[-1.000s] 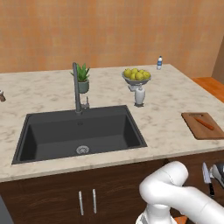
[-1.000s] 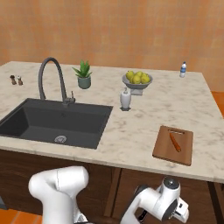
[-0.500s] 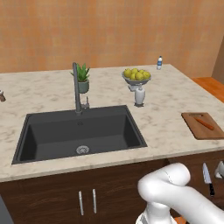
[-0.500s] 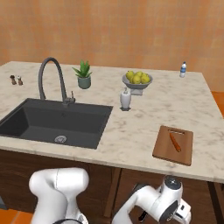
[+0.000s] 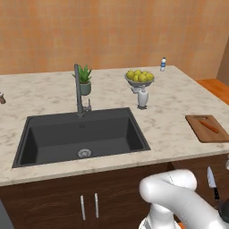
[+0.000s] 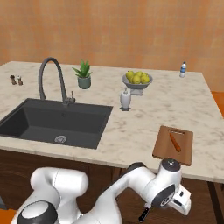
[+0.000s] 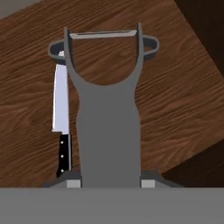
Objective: Place the appropriate cutting tool for cutting the carrot skin on the cutting board.
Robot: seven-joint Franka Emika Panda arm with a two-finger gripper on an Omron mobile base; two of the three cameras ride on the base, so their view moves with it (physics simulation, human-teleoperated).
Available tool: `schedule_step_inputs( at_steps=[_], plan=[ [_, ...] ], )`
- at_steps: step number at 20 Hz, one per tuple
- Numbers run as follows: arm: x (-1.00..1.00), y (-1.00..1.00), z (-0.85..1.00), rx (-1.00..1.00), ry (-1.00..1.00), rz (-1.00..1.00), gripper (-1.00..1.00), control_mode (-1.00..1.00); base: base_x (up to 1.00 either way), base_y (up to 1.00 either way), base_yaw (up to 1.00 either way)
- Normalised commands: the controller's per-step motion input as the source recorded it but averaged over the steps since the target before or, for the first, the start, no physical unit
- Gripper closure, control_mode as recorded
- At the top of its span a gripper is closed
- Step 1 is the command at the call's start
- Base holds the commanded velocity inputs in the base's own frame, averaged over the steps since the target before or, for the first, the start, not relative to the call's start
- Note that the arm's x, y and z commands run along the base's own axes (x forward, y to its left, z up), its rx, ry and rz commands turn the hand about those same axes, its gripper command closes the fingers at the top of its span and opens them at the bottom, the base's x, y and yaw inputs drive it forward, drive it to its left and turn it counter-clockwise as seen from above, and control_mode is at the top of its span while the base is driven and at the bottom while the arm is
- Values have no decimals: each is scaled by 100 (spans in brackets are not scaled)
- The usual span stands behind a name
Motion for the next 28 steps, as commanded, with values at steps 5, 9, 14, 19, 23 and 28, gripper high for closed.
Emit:
schedule_step_inputs(
  at_steps=[5,9,14,19,23,28],
  plan=[
    [11,1,100,5,4,3,100,-100,0,0,0],
    [84,2,99,6,9,16,100,-100,0,0,0],
    [92,1,92,1,12,19,100,-100,0,0,0],
    [91,-2,12,0,6,21,100,-100,0,0,0],
    [76,-11,-38,0,0,20,100,-100,0,0,0],
    [56,-15,-54,1,0,18,100,-100,0,0,0]
  ],
)
